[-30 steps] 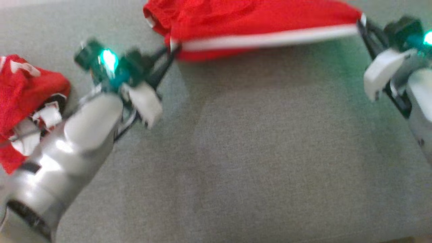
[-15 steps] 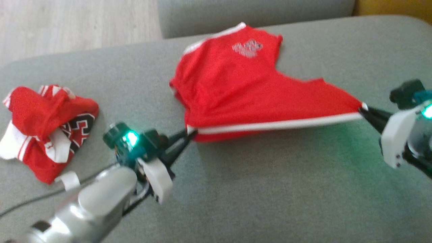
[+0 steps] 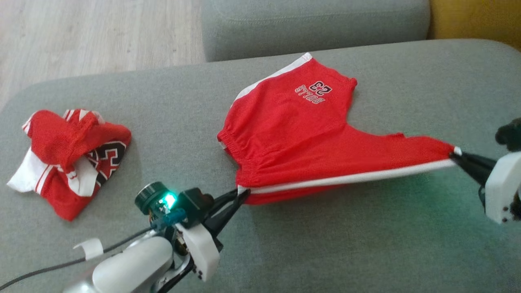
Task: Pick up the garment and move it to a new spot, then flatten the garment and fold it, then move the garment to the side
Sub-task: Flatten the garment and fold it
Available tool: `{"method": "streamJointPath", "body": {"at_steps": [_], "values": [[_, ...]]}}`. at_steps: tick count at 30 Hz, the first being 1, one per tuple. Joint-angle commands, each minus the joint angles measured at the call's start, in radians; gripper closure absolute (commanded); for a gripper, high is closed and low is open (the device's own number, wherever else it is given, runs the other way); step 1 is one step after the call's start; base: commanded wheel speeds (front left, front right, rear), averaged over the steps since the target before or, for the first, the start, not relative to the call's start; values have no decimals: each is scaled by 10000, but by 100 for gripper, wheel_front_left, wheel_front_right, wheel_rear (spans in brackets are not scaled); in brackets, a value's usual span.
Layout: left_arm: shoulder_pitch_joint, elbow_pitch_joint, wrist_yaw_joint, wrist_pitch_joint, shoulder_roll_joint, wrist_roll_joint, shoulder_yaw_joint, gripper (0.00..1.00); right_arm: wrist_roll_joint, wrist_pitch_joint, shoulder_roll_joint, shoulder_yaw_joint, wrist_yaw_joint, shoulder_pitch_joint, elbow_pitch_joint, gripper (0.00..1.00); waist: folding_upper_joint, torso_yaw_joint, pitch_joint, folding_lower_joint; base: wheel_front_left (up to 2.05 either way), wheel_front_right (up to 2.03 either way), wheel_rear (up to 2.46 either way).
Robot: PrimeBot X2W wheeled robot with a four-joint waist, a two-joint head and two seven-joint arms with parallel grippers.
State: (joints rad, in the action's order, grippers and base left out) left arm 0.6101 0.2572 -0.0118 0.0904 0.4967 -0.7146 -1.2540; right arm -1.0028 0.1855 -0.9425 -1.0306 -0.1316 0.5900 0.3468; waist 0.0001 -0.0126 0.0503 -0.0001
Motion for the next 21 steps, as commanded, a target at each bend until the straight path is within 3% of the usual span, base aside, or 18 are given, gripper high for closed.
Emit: {"method": "streamJointPath", "body": {"at_steps": [1,12,21], "values": [[526,-230,-159,-16,332,-117,568,100,195,-166,-372,315,9,144,-50,100,-1,66,140,1,0,0,0],[1500,5,-955,-62,37,-378,1495,100,2021,-553,765,1904,9,1758,759,100,-1,489,1471,1,0,0,0],[2494,886,-1104,-45,-796,-518,1912,100,3085,-355,1540,2338,9,3390,1809,100,-1,1174,2729,1,0,0,0]]}}
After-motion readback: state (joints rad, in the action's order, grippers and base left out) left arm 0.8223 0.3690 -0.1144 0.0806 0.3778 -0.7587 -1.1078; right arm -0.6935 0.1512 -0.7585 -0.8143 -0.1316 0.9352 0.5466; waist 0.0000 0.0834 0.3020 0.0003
